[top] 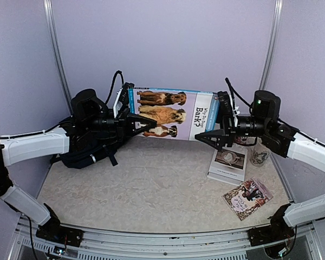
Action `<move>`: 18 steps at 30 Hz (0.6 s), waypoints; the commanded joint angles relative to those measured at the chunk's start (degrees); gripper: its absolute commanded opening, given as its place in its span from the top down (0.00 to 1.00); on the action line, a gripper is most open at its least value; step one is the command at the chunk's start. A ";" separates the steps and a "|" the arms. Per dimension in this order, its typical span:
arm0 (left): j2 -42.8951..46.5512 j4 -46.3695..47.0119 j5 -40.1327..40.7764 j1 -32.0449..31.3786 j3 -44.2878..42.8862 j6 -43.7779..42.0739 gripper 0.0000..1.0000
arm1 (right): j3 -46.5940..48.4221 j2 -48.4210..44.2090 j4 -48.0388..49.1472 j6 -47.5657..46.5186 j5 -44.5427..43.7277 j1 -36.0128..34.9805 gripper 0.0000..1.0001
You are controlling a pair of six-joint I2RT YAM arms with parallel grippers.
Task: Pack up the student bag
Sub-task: Pass from the right arm to the left, then pass from the left arm to the right
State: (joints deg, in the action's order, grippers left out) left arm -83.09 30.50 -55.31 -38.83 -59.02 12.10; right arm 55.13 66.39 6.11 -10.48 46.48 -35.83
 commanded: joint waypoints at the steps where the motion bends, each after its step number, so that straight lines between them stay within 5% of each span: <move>1: 1.32 10.66 -1.53 -2.09 -0.04 2.73 1.00 | -0.16 4.34 20.20 12.79 9.45 0.16 0.39; 4: 1.39 7.72 -1.02 -2.13 0.18 1.05 1.00 | -1.38 5.20 25.76 16.77 13.42 0.54 0.97; 8: 2.55 -0.46 0.49 -2.16 0.15 -4.38 0.98 | -1.96 4.95 26.32 19.39 14.29 1.69 1.00; 9: 3.11 -2.94 2.76 -2.02 0.33 -5.88 0.77 | -1.94 4.81 25.99 20.08 14.01 2.13 1.00; 11: 4.03 -7.15 9.97 -1.15 0.36 -7.67 0.19 | -1.49 4.35 23.24 21.08 11.17 3.89 1.00; 12: 4.07 -9.09 14.04 -0.36 0.14 -7.78 0.09 | -1.02 4.16 21.07 21.26 9.19 4.76 1.00; 18: -0.04 -17.35 33.88 6.64 -4.04 -1.44 0.05 | -1.25 3.83 16.31 24.52 2.50 9.30 1.00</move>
State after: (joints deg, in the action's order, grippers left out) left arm -80.47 21.28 -37.76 -36.38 -59.53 7.75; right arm 53.34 71.61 23.55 10.07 53.98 -28.77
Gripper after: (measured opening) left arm 0.947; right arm 0.020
